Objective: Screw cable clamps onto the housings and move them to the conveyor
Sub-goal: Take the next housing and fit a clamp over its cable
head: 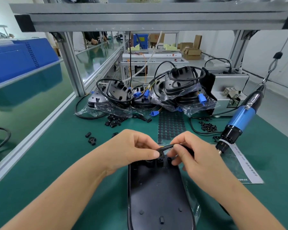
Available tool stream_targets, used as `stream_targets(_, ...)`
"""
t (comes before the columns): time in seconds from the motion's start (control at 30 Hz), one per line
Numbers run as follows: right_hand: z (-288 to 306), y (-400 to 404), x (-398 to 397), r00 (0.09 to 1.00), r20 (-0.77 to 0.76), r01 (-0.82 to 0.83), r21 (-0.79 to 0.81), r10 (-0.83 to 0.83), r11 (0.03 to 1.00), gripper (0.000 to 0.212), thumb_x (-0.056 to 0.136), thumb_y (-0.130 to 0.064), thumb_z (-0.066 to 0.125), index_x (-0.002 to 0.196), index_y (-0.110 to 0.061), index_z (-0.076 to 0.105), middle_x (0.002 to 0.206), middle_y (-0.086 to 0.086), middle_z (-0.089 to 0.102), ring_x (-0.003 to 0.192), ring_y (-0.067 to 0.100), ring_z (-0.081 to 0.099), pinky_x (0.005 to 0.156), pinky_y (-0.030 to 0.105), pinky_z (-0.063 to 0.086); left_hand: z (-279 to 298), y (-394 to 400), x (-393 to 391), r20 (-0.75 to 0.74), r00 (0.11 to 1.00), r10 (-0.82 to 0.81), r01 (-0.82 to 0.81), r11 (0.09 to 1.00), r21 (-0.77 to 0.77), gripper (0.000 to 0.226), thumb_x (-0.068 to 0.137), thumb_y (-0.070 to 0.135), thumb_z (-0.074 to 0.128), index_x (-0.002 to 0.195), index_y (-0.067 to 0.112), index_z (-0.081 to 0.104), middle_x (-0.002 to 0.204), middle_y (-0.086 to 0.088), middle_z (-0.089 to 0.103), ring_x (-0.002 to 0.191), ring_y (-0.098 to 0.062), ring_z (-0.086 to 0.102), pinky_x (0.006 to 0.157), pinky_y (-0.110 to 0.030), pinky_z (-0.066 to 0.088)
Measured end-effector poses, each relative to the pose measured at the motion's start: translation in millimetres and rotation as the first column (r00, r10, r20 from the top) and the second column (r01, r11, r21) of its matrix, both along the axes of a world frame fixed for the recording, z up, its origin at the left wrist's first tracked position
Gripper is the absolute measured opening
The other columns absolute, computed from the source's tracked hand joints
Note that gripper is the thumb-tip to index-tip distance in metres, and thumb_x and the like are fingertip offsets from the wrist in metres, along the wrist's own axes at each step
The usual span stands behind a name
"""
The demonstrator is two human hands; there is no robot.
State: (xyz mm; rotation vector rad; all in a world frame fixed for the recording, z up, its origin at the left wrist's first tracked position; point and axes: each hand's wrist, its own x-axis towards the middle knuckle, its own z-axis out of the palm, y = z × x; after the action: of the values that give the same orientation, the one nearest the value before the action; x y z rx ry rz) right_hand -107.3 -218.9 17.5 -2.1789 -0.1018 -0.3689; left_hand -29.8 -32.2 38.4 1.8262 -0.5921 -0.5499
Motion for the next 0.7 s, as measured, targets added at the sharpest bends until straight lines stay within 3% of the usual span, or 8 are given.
stream_targets(0.1, 0, 1, -1, 1.0, 0.006, 0.006, 0.01, -0.006, 1.0, 0.019, 0.095, -0.013, 0.052, 0.085, -0.03, 0.054, 0.08, -0.014, 0.071, 0.067, 0.002, 0.068, 0.061, 0.013, 0.044, -3, -4, -3, 0.014, 0.998, 0.062, -0.062, 0.998, -0.008, 0.007, 0.078, 0.004, 0.076, 0.08, 0.011, 0.074, 0.074, -0.006, 0.069, 0.066, -0.012, 0.059, 0.071, -0.022, 0.048)
stream_targets(0.27, 0, 0, 3, 1.0, -0.027, 0.005, 0.052, -0.003, 0.999, 0.019, 0.094, -0.01, 0.053, 0.082, -0.025, 0.056, 0.077, -0.011, 0.071, 0.064, 0.003, 0.068, 0.059, 0.015, 0.049, 4, -5, 1, 0.046, 0.998, 0.048, -0.05, 0.998, 0.036, 0.006, 0.077, 0.023, 0.076, 0.072, 0.02, 0.075, 0.063, 0.007, 0.067, 0.055, -0.001, 0.051, 0.054, -0.008, 0.038)
stream_targets(0.37, -1, -4, 6, 0.994, -0.105, 0.023, 0.093, -0.013, 0.995, 0.019, 0.092, -0.005, 0.054, 0.079, -0.017, 0.06, 0.074, -0.006, 0.07, 0.063, 0.003, 0.068, 0.052, 0.019, 0.052, 5, -9, 6, 0.24, 0.971, 0.017, -0.06, 0.983, 0.172, 0.012, 0.08, 0.029, 0.073, 0.075, 0.018, 0.073, 0.071, -0.006, 0.068, 0.063, -0.007, 0.054, 0.063, -0.02, 0.044)
stream_targets(0.43, -1, -7, 7, 0.991, -0.135, 0.021, 0.082, -0.01, 0.996, 0.019, 0.091, -0.003, 0.056, 0.078, -0.016, 0.062, 0.07, -0.003, 0.07, 0.06, 0.004, 0.067, 0.052, 0.019, 0.052, 6, -13, 7, 0.315, 0.948, -0.046, -0.035, 0.968, 0.248, 0.012, 0.083, 0.029, 0.071, 0.076, 0.019, 0.072, 0.073, 0.0, 0.07, 0.062, -0.003, 0.055, 0.062, -0.015, 0.045)
stream_targets(0.57, -5, -10, 9, 0.989, -0.132, 0.051, -0.116, -0.067, 0.992, 0.022, 0.087, -0.013, 0.062, 0.074, -0.03, 0.062, 0.078, -0.006, 0.062, 0.064, 0.009, 0.064, 0.069, 0.031, 0.055, 7, -17, 11, 0.334, 0.935, -0.121, 0.004, 0.944, 0.331, 0.008, 0.083, 0.022, 0.07, 0.076, 0.018, 0.071, 0.069, 0.007, 0.071, 0.058, 0.003, 0.057, 0.058, -0.008, 0.043)
stream_targets(0.7, -7, -11, 11, 0.988, -0.143, 0.05, -0.111, -0.065, 0.993, 0.015, 0.087, -0.015, 0.063, 0.077, -0.026, 0.065, 0.07, -0.008, 0.064, 0.065, 0.01, 0.064, 0.071, 0.032, 0.056, 6, -15, 18, 0.305, 0.943, -0.136, 0.014, 0.929, 0.371, 0.007, 0.082, 0.028, 0.071, 0.076, 0.024, 0.071, 0.067, 0.007, 0.069, 0.057, 0.001, 0.055, 0.058, -0.009, 0.042)
